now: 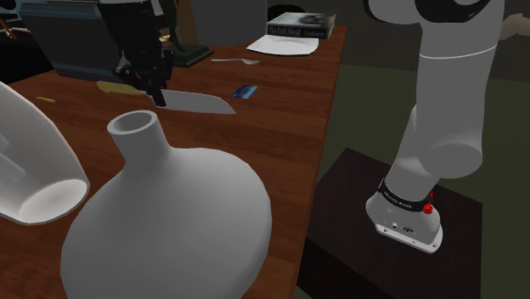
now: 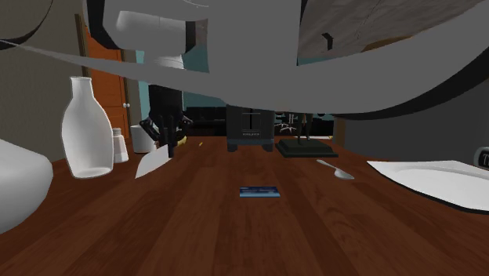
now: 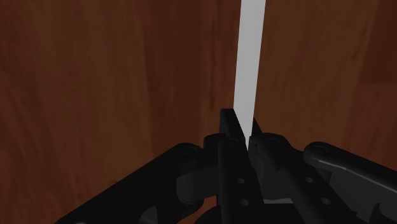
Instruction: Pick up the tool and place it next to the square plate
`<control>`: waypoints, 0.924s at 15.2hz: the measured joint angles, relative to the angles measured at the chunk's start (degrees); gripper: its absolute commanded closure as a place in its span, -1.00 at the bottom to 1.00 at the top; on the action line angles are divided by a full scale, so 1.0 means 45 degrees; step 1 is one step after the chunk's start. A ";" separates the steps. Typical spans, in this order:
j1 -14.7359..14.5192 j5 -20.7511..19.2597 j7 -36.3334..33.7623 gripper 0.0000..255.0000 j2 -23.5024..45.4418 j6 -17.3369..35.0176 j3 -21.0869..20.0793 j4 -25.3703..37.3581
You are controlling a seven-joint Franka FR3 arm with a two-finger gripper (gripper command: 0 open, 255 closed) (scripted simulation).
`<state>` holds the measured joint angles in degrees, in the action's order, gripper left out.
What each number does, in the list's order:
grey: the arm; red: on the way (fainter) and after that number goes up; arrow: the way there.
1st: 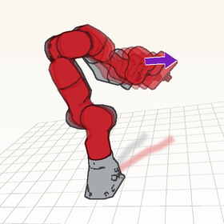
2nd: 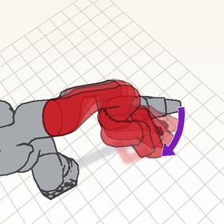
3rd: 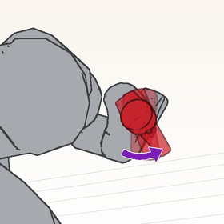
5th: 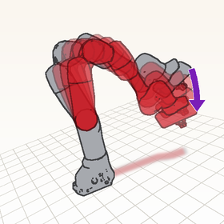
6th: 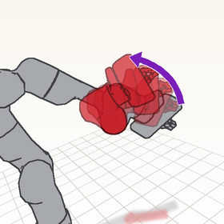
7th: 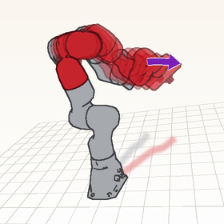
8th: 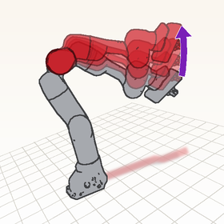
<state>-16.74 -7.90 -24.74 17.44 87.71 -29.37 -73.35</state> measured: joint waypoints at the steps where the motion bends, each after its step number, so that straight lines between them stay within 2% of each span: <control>1: -0.0059 -0.0052 -0.0015 1.00 0.0105 -0.0209 -0.0002 0.0306; 13: -0.1062 -0.0792 -0.0171 1.00 0.1517 -0.3095 0.0009 0.4539; 14: -0.0826 -0.0657 -0.0050 1.00 0.1244 -0.2980 0.0009 0.4149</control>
<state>-20.46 -10.86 -24.96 23.04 74.30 -29.33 -54.68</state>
